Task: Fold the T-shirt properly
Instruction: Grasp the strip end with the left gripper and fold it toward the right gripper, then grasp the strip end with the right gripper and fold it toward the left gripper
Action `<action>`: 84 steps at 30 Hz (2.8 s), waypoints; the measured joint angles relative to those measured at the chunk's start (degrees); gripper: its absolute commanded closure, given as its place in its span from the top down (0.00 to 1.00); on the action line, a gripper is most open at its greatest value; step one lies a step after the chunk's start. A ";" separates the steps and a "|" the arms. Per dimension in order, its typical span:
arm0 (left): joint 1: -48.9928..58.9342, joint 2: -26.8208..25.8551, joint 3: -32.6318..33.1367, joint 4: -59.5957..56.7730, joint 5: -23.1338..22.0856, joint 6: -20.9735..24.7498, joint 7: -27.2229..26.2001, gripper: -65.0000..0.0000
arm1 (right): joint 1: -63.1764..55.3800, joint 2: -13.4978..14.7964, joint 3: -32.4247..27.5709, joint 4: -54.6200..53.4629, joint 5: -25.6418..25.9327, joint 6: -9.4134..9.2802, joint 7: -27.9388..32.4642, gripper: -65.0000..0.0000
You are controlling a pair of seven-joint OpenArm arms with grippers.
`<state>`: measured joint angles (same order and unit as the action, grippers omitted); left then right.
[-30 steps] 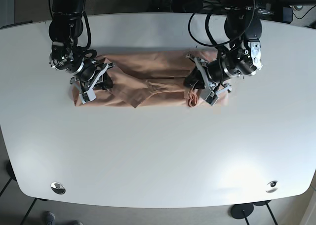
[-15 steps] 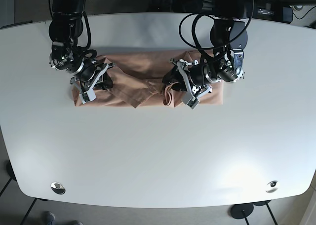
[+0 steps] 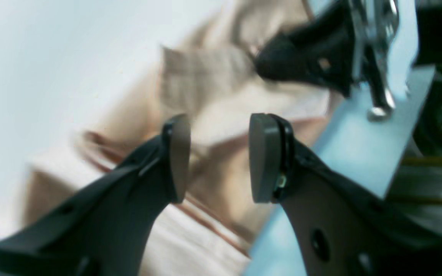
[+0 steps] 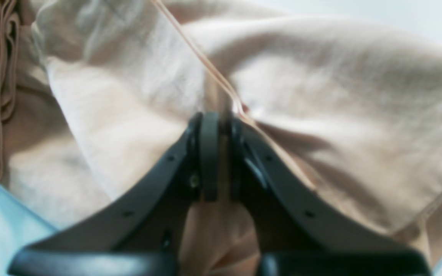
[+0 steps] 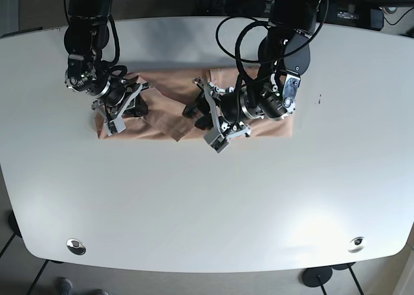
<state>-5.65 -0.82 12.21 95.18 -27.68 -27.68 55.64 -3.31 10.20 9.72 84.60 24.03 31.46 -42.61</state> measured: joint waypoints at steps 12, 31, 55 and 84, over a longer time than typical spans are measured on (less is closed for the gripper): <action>4.26 -8.44 -16.79 -0.13 0.00 -0.26 -0.07 0.00 | 0.68 3.10 20.76 3.87 27.17 -0.42 -14.78 0.87; 9.31 -11.98 -22.67 -13.88 -1.97 -9.97 -11.43 0.00 | -1.16 -1.16 18.18 -6.99 30.32 0.50 -14.82 0.91; 9.42 -10.32 -22.88 -14.08 -2.36 -9.88 -11.56 0.00 | -5.14 -1.16 4.70 30.23 17.81 -0.50 -16.31 0.03; 9.64 -7.87 -23.04 -10.78 -0.66 -9.68 -8.48 0.00 | 5.57 -13.53 -32.92 17.33 -13.31 -3.48 -11.17 0.77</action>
<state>3.99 -8.69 -10.83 84.40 -28.34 -37.36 47.16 2.26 -3.33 -23.20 101.93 10.72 27.99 -53.78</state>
